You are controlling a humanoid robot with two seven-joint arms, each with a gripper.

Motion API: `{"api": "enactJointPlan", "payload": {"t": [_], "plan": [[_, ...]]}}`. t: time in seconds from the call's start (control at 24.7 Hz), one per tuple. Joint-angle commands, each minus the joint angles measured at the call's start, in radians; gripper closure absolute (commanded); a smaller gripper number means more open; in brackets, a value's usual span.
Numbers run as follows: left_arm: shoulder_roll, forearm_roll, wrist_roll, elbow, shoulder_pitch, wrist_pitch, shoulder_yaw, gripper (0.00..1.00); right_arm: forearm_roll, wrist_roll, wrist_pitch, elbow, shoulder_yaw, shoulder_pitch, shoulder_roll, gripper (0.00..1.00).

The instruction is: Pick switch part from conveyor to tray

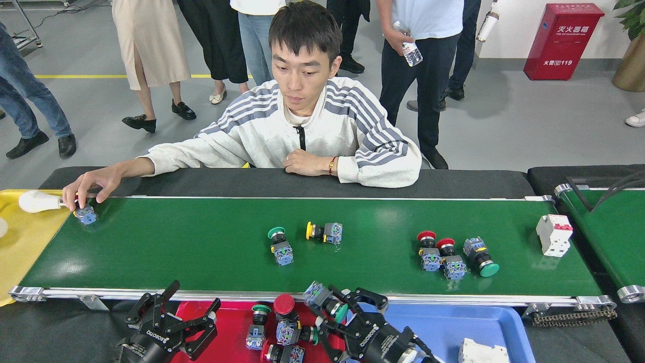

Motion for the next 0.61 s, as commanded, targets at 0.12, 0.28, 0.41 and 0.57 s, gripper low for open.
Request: {"api": "enactJointPlan", "payload": {"t": [0.12, 0.28, 0.41, 0.57], "plan": [[-0.066, -0.008, -0.072, -0.002, -0.092, 0.014, -0.039, 0.00, -0.026, -0.002, 0.022, -0.041, -0.048, -0.004, 0.022, 0.00], [-0.083, -0.008, -0.087, 0.021, -0.103, 0.041, -0.039, 0.00, -0.032, -0.071, 0.200, -0.109, -0.257, 0.129, 0.053, 0.00], [-0.083, -0.008, -0.087, 0.055, -0.107, 0.064, -0.042, 0.01, -0.049, -0.151, 0.201, -0.140, -0.415, 0.229, 0.043, 0.00], [-0.079, -0.008, -0.087, 0.092, -0.136, 0.109, -0.042, 0.01, -0.127, -0.160, 0.201, -0.133, -0.564, 0.258, 0.028, 0.00]]}}
